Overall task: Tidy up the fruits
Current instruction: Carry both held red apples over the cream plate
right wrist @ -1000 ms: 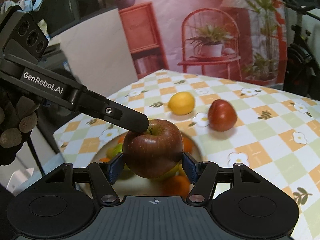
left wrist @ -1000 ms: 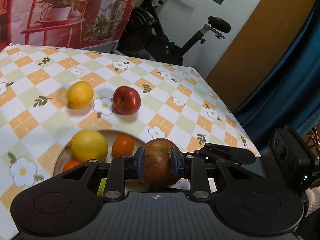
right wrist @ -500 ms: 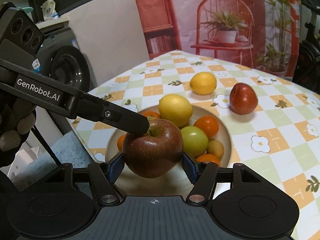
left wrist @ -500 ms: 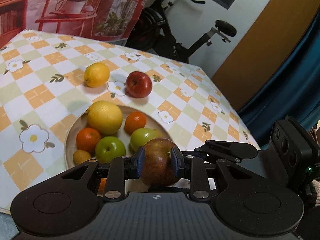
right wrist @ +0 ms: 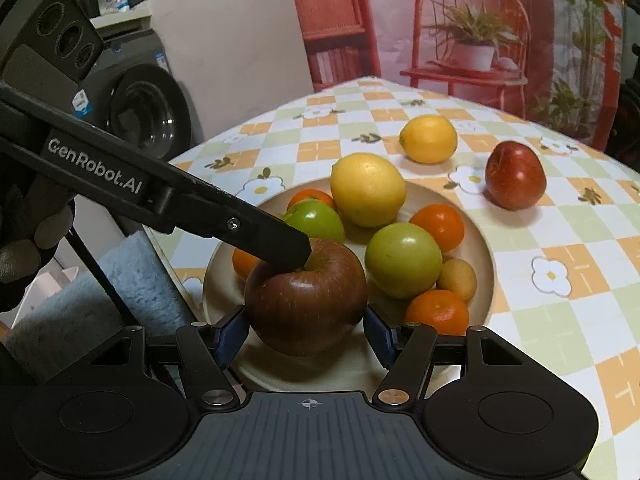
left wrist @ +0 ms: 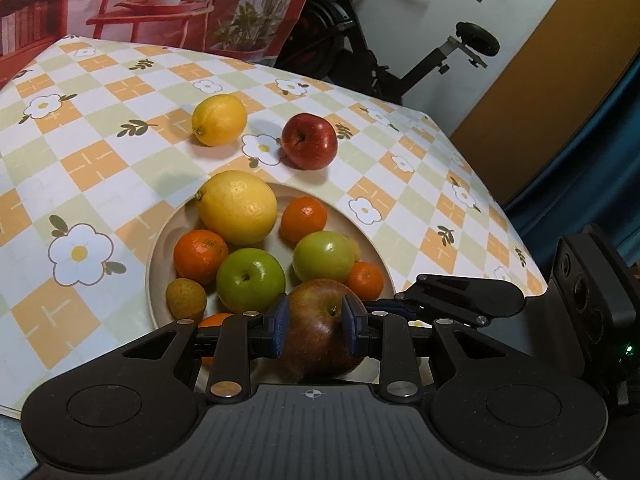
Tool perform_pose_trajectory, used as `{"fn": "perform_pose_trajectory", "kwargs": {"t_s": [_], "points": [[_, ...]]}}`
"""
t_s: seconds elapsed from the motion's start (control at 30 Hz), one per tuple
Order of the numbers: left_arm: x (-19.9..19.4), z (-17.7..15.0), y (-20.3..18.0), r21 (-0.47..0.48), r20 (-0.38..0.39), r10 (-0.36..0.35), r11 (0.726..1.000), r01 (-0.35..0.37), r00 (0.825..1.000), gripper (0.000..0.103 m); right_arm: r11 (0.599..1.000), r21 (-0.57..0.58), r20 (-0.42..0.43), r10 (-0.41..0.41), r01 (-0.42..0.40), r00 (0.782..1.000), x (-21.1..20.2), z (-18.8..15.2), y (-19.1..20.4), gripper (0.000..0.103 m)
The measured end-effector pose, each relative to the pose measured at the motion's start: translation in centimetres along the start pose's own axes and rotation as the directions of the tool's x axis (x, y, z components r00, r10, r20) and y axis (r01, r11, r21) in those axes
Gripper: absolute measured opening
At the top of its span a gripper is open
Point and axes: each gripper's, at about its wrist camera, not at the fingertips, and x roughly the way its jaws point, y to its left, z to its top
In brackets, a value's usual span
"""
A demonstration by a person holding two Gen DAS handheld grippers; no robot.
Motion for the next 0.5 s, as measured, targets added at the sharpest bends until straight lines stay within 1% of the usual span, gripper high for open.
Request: {"fn": "perform_pose_trajectory", "kwargs": {"t_s": [0.3,0.5], "points": [[-0.12,0.29,0.19,-0.005,0.006,0.021,1.0,-0.021,1.0,0.03,1.0,-0.015,0.03,0.021,-0.021,0.999,0.63,0.13,-0.4,0.06],[-0.07,0.22,-0.29,0.01,0.006,0.035,0.999,-0.035,0.999,0.03,1.0,-0.017,0.025,0.023,-0.023,0.999,0.55,0.04,-0.58,0.06]]}}
